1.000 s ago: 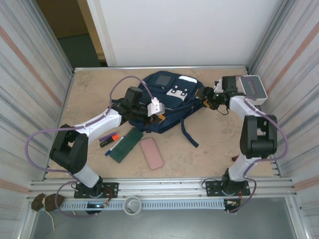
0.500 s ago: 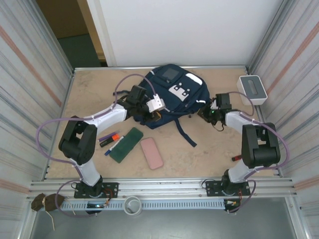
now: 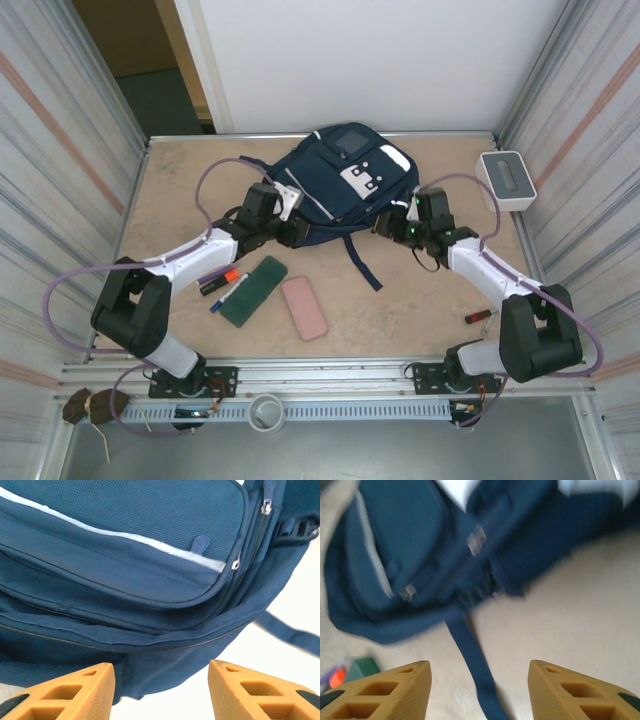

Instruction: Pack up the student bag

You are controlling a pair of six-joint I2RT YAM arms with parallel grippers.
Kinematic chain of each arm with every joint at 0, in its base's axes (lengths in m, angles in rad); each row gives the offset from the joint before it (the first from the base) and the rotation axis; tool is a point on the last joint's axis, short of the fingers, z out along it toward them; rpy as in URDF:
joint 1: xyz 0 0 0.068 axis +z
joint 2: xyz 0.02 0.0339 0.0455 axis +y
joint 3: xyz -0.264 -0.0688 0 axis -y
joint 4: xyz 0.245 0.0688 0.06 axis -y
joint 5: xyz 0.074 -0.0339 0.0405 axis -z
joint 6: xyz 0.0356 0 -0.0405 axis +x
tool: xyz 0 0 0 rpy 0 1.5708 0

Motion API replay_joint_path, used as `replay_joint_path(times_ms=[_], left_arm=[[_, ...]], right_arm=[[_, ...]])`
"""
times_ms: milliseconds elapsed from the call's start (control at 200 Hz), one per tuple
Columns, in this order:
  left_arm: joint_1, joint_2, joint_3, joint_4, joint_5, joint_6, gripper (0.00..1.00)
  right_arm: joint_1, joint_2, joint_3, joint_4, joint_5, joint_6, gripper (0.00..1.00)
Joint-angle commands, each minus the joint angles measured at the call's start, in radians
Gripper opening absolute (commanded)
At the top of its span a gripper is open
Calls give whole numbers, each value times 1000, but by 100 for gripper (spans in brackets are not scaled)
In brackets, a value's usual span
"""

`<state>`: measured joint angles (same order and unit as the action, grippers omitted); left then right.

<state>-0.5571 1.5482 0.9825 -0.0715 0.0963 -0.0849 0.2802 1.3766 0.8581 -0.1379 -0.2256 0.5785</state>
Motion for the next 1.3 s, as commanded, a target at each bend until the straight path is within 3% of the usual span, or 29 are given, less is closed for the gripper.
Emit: replay_joint_path(times_ms=[0,155,351,561,842,977,1087,1152,1298], left_arm=[[-79,6,52,48,-76,-176,53],[-93,103,144,38,-53,-206,54],[-52,229,223,-14,-41,-220,53],[64,276,166,-5,15,-225,52],[120,166,90,-33,-139,-164,57],[68,82,41,-13,-199,-180,65],[-24,55,36,-17,-285,-179,70],[-67,67,52,-29,-313,-179,70],[-149,133,114,-66,-349,-182,68]], right_arm=[[-42,120,137,-6,115,-97,57],[-146,380,336,-52,51,-93,53],[-155,553,390,-97,-95,-97,38],[-75,485,184,-29,-92,-26,27],[174,344,21,35,-81,41,23],[209,217,7,23,-85,24,26],[206,151,13,35,-25,2,37],[200,163,30,56,-14,-3,43],[187,261,55,120,-41,24,42]])
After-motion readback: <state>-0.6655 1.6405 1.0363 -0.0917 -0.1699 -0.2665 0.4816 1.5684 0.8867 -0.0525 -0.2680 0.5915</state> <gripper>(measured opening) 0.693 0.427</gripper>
